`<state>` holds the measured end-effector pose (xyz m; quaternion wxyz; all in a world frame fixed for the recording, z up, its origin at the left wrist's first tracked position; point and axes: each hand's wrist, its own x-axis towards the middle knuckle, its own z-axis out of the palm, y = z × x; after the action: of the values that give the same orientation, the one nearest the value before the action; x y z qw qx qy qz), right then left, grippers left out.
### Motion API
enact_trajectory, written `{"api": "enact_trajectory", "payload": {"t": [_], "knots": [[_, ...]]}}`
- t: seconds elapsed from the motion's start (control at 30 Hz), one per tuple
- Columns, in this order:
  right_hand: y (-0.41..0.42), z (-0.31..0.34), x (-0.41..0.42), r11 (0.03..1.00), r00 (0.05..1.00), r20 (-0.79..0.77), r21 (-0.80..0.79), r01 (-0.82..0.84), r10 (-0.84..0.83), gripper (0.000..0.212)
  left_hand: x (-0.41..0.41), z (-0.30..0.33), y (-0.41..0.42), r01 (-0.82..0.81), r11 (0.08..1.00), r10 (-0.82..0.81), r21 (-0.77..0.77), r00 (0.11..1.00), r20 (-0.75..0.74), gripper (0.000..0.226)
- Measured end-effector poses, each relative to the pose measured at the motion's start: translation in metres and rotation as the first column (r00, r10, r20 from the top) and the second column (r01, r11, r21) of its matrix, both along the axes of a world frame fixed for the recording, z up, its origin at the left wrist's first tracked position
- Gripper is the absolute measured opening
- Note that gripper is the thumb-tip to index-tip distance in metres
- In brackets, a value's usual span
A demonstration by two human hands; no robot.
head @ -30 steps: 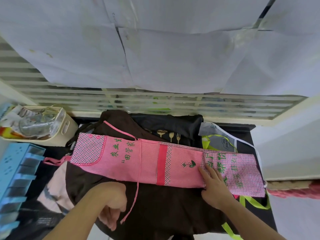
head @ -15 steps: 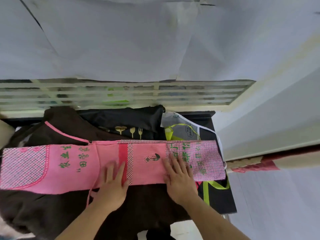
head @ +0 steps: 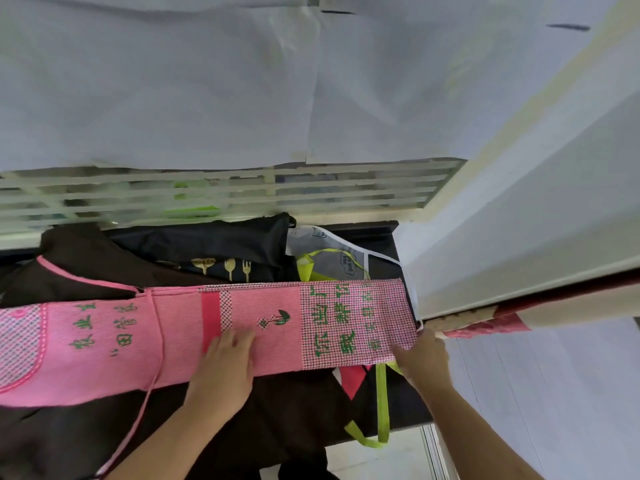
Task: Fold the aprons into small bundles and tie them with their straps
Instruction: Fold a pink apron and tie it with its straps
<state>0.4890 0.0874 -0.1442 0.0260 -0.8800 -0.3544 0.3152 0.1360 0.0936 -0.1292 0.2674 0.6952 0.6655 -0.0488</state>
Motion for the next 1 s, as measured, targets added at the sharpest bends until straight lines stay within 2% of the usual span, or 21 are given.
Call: {"api": "enact_trajectory", "payload": {"t": [0.1, 0.23, 0.4, 0.47, 0.53, 0.6, 0.67, 0.73, 0.9, 1.0], "knots": [[0.002, -0.004, 0.008, 0.997, 0.999, -0.018, 0.065, -0.03, 0.032, 0.042, 0.02, -0.005, -0.005, 0.091, 0.996, -0.091, 0.009, 0.991, 0.101, 0.053], [0.001, -0.002, 0.016, 0.99, 0.996, -0.066, 0.128, -0.054, 0.062, 0.003, 0.033, -0.015, -0.011, 0.059, 0.998, -0.058, -0.013, 0.995, 0.075, 0.053], [-0.003, 0.008, 0.024, 0.962, 0.998, -0.05, 0.271, -0.027, 0.043, 0.006, 0.04, -0.019, -0.01, 0.014, 1.0, -0.014, -0.018, 1.0, 0.017, 0.052], [-0.005, 0.012, 0.026, 0.972, 0.993, -0.101, 0.224, 0.075, -0.054, 0.014, 0.047, -0.018, -0.008, -0.026, 0.999, 0.025, -0.029, 1.0, -0.007, 0.052], [-0.008, 0.011, 0.029, 0.975, 0.962, -0.2, 0.083, 0.206, -0.186, 0.027, 0.053, -0.017, -0.007, -0.044, 0.998, 0.043, -0.038, 0.998, -0.045, 0.053], [-0.009, 0.007, 0.032, 0.917, 0.853, -0.351, -0.043, 0.397, -0.386, 0.033, 0.058, -0.017, -0.007, -0.054, 0.997, 0.049, -0.052, 0.996, -0.079, 0.056], [-0.01, 0.004, 0.033, 0.842, 0.727, -0.469, -0.073, 0.535, -0.503, 0.027, 0.06, -0.017, -0.006, -0.06, 0.996, 0.054, -0.062, 0.994, -0.098, 0.057], [-0.011, 0.0, 0.034, 0.837, 0.717, -0.504, -0.024, 0.546, -0.482, 0.021, 0.06, -0.018, -0.006, -0.068, 0.996, 0.062, -0.061, 0.993, -0.096, 0.057], [-0.014, -0.005, 0.034, 0.803, 0.674, -0.541, -0.004, 0.595, -0.502, 0.025, 0.066, -0.019, -0.007, -0.087, 0.995, 0.08, -0.05, 0.989, -0.126, 0.06], [-0.017, -0.004, 0.037, 0.833, 0.722, -0.506, 0.009, 0.553, -0.473, 0.028, 0.068, -0.02, -0.007, -0.097, 0.994, 0.089, -0.055, 0.986, -0.14, 0.061]]}}
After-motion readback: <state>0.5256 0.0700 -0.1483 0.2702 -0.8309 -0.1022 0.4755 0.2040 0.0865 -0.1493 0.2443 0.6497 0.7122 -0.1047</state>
